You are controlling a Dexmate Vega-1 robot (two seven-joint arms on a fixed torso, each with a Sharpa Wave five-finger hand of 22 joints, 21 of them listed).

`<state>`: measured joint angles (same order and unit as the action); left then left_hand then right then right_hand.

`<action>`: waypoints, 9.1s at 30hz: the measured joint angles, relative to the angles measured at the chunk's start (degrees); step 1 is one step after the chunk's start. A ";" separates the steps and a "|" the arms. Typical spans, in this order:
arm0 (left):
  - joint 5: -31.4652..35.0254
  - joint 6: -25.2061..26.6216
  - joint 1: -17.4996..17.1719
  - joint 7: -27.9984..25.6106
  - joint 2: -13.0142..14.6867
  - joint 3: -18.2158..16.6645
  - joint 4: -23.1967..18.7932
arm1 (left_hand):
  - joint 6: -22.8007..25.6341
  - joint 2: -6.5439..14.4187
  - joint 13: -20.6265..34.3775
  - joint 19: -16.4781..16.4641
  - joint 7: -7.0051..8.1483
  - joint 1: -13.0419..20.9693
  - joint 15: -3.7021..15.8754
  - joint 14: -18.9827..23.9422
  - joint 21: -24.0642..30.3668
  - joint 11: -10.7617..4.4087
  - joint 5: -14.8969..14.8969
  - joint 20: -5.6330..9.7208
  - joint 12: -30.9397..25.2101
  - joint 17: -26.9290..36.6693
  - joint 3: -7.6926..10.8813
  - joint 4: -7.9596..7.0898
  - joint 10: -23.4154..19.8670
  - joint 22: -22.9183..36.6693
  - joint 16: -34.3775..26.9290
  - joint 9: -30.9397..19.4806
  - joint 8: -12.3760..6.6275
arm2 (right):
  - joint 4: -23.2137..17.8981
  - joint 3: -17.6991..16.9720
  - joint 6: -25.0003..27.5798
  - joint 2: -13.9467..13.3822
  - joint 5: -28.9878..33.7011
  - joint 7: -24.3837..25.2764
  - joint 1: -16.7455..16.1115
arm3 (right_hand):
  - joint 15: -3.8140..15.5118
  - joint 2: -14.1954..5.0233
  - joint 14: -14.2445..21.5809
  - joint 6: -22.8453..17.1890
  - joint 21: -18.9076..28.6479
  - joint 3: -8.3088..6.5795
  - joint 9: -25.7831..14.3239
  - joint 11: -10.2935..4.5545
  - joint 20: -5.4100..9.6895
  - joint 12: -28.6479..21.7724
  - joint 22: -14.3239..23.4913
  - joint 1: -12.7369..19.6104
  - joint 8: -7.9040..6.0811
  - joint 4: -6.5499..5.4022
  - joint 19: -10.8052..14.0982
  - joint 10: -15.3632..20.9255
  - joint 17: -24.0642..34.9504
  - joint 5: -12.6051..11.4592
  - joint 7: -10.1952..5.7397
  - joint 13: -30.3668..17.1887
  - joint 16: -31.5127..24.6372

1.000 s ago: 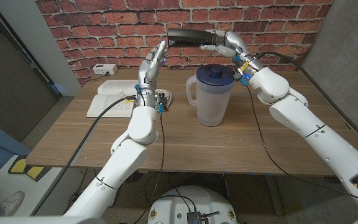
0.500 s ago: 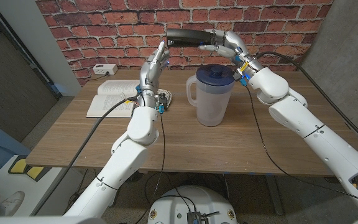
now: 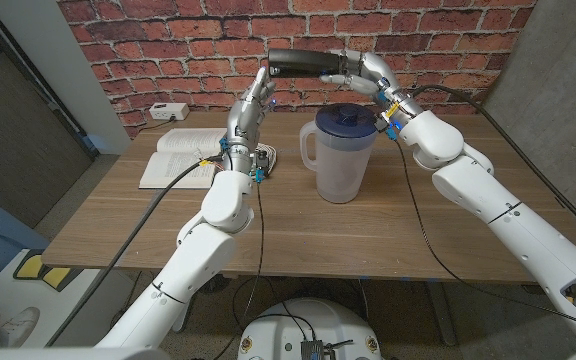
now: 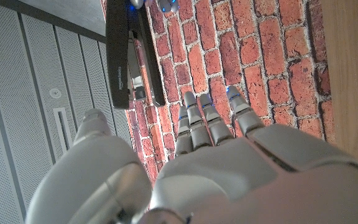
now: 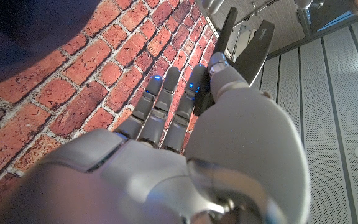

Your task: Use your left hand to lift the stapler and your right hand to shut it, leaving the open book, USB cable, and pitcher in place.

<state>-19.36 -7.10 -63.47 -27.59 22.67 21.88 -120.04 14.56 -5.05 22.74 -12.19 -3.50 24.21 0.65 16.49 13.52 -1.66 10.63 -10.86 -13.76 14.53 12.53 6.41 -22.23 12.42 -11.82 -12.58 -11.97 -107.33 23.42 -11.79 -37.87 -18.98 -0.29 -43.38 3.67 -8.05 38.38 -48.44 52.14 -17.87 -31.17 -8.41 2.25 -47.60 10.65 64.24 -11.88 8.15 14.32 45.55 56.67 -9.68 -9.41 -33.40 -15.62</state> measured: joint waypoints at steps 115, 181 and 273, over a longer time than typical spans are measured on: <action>-14.50 -7.37 1.19 8.01 -1.11 3.14 2.73 | 7.04 0.83 6.37 2.38 3.27 1.42 1.70 -2.36 -0.16 -5.10 1.28 0.22 -5.97 1.04 -1.29 0.05 -7.43 -0.16 -2.60 -3.54 -4.84 | 2.93 -0.22 -8.59 0.51 4.43 -0.53 -2.97 | -0.29 0.00 -1.98 -1.84 0.44 0.87 2.07 -2.29 -0.22 3.79 0.03 0.00 0.00 -0.86 -2.66 -1.03 1.20 -1.13 -1.87 -0.12 1.88; -12.27 -6.23 1.22 4.15 -3.57 4.49 2.32 | 23.83 11.18 8.18 -0.20 4.89 11.43 1.90 5.68 1.56 -6.37 -0.27 1.13 -9.97 0.16 11.83 2.51 -20.53 -0.28 -6.27 -2.40 -9.94 | 2.41 -1.22 -10.83 0.02 8.75 1.13 -4.81 | -0.29 -0.01 -1.96 -2.20 0.44 1.37 3.98 -2.84 -0.20 5.28 0.03 -0.01 0.11 -0.70 -3.27 -0.18 1.30 -1.10 -2.25 -0.22 2.32; -13.58 -12.28 -6.73 -2.45 -8.34 0.54 -0.41 | 28.34 5.70 7.98 -2.34 1.44 16.91 2.32 15.86 4.29 -1.13 0.00 4.31 -14.46 6.89 19.06 1.03 -27.00 -0.03 -14.04 -3.51 -10.51 | 3.94 1.71 -4.79 -0.51 4.27 -2.68 -1.93 | -1.41 0.20 -24.57 34.53 -8.08 4.49 10.72 -1.72 -0.21 33.02 -0.52 -2.54 0.61 0.70 -9.60 -31.83 -11.57 -2.02 -2.16 6.05 2.48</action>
<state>-32.94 -19.38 -70.20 -30.04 14.33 22.42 -120.46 42.90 0.66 30.72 -14.54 -2.06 41.13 2.97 32.35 17.81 -2.79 10.63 -6.56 -28.23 21.42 31.59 7.45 -49.23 12.39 -25.86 -16.09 -22.48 -103.39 25.13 -16.58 -38.38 -14.71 -2.97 -45.31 2.26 -7.85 13.81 -13.91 44.06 -13.37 -20.46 -10.13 2.04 -14.58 10.13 61.70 -11.27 8.85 4.72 13.73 45.10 -11.70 -11.57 -27.35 -13.14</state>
